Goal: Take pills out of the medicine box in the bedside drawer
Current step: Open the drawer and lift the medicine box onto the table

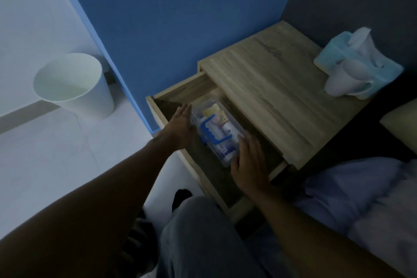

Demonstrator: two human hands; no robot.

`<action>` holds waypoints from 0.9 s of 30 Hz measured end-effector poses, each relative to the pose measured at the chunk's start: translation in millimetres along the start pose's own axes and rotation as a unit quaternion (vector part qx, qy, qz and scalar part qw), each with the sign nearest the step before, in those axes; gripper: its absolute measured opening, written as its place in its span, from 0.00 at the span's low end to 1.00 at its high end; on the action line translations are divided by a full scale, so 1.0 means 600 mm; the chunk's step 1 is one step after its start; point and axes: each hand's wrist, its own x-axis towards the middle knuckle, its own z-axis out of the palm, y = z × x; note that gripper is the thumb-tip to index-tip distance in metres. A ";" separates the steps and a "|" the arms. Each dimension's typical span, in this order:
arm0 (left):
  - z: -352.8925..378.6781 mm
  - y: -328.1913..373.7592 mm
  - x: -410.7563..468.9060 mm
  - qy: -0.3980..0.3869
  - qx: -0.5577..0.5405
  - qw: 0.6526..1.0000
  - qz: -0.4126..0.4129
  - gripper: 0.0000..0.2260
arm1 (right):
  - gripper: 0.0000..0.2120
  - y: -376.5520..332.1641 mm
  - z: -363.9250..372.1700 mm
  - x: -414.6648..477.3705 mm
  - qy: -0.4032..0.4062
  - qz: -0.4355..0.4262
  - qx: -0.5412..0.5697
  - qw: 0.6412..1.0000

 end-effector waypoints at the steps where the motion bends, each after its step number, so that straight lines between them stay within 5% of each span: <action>1: 0.004 0.004 0.015 -0.002 -0.006 1.000 -0.001 0.34 | 0.28 -0.005 0.008 0.004 0.000 0.063 0.019 0.998; 4: 0.023 0.004 0.054 -0.011 -0.038 0.999 -0.020 0.33 | 0.34 -0.008 0.031 0.017 -0.011 0.201 0.080 0.976; 10: 0.050 -0.024 0.106 -0.051 -0.144 0.986 -0.068 0.37 | 0.34 0.006 0.051 0.042 -0.004 0.285 0.168 0.944; 14: 0.044 -0.033 0.107 -0.033 -0.243 0.966 -0.077 0.30 | 0.33 0.005 0.045 0.056 -0.009 0.340 0.259 0.904; 21: 0.004 -0.002 0.059 -0.028 -0.213 0.975 -0.058 0.24 | 0.29 -0.010 0.002 0.041 -0.006 0.350 0.309 0.884; 27: -0.096 0.046 0.021 -0.006 -0.159 0.985 -0.060 0.17 | 0.27 -0.034 -0.056 0.044 0.022 0.255 0.386 0.886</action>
